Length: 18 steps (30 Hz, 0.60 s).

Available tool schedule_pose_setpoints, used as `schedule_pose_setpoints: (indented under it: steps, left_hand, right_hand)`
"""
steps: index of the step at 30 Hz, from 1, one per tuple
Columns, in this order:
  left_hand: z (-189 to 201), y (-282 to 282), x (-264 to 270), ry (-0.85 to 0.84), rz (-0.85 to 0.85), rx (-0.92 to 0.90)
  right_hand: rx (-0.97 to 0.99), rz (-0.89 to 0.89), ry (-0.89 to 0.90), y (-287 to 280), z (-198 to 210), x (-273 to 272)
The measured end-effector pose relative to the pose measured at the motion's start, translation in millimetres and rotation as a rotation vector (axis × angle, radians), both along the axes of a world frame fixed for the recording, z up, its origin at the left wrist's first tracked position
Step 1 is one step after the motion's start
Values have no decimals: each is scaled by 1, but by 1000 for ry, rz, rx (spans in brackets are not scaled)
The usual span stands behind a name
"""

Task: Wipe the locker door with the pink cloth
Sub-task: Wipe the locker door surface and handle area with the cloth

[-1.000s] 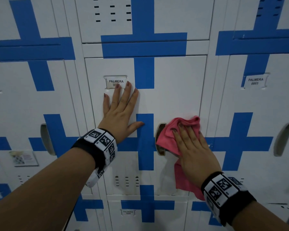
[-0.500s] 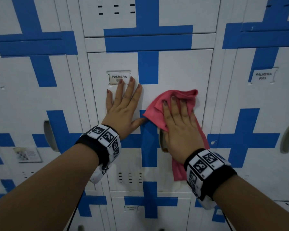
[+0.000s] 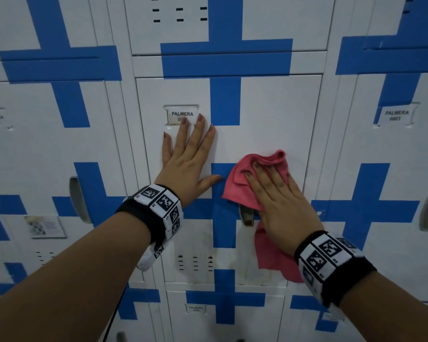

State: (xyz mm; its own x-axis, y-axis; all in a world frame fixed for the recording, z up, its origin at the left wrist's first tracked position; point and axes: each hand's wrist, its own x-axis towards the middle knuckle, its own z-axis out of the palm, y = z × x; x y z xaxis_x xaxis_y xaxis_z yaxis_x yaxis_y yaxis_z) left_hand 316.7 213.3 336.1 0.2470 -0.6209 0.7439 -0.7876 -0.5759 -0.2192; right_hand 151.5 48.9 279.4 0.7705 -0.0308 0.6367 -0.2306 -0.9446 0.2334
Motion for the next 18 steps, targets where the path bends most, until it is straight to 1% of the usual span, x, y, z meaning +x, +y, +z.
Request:
schedule_pose_setpoints:
  steps: [3,6,10,18]
  left_hand:
    - [0,0,0,0,2,-3]
    - [0,0,0,-4,6,-3]
    - [-1,-1,1,-10,4,-5]
    - [-1,-1,1,-10,-8,-11]
  right_hand:
    - [29,-51,-20,-10,-5,-5]
    - [126,-97,-53,-13,-12,-10]
    - [262,-84,-129,-2,-19,-7]
    - [184,-66,-112,12,-24,3]
